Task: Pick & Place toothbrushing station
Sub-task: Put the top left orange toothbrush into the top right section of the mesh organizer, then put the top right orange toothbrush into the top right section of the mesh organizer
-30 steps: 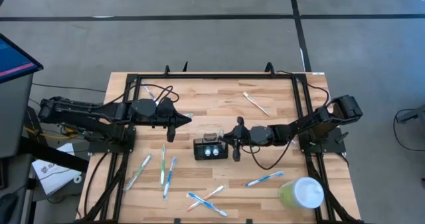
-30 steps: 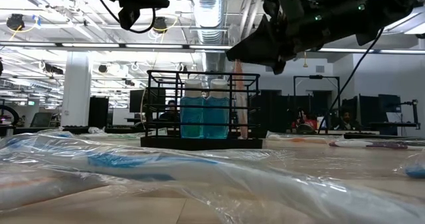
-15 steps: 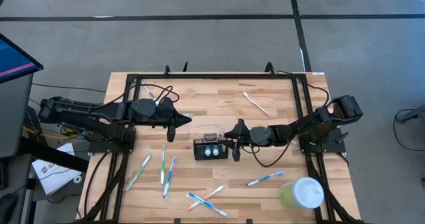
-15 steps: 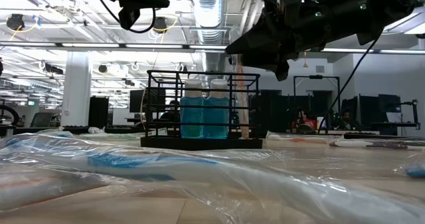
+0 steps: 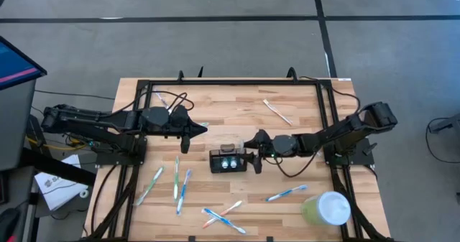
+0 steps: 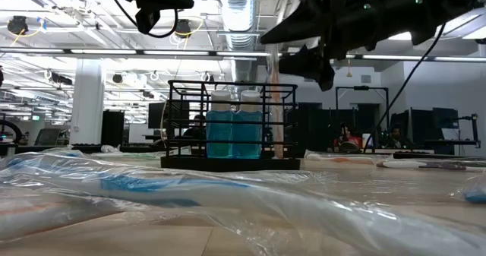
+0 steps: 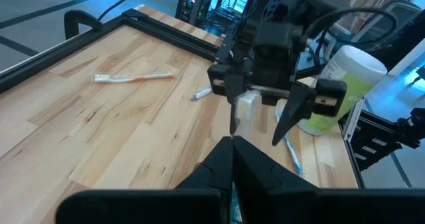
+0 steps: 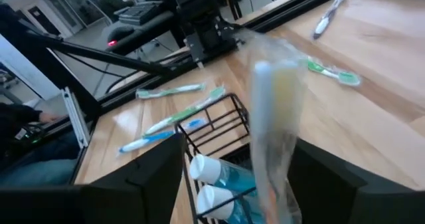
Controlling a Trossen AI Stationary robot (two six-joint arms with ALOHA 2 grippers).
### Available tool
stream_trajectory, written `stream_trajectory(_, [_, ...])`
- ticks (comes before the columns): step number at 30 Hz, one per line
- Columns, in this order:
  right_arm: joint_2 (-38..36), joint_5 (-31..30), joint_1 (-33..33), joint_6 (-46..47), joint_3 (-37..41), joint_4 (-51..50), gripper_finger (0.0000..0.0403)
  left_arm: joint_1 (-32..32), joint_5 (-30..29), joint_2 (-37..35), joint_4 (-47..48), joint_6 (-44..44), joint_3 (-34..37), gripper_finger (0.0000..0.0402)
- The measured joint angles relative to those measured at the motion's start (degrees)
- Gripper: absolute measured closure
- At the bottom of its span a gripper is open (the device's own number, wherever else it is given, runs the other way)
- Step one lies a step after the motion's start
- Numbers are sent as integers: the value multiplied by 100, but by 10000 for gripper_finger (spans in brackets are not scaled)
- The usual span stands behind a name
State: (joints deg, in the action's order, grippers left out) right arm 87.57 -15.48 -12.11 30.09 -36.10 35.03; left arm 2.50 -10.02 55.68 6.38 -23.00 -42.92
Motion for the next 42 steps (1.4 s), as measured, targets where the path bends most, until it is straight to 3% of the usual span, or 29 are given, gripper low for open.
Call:
stream_trajectory(23, [-2058,357,548,441,-2,-3899,183,0,-236,0,1,4,2,402])
stream_trajectory(32, [-2809,407,1291,408,-4,-4858,199,0,-572,1,1,-289,3,402])
stream_trajectory(42, [-2794,1342,2498,66,-4,-5243,213,0,-656,224,-31,-306,4,402])
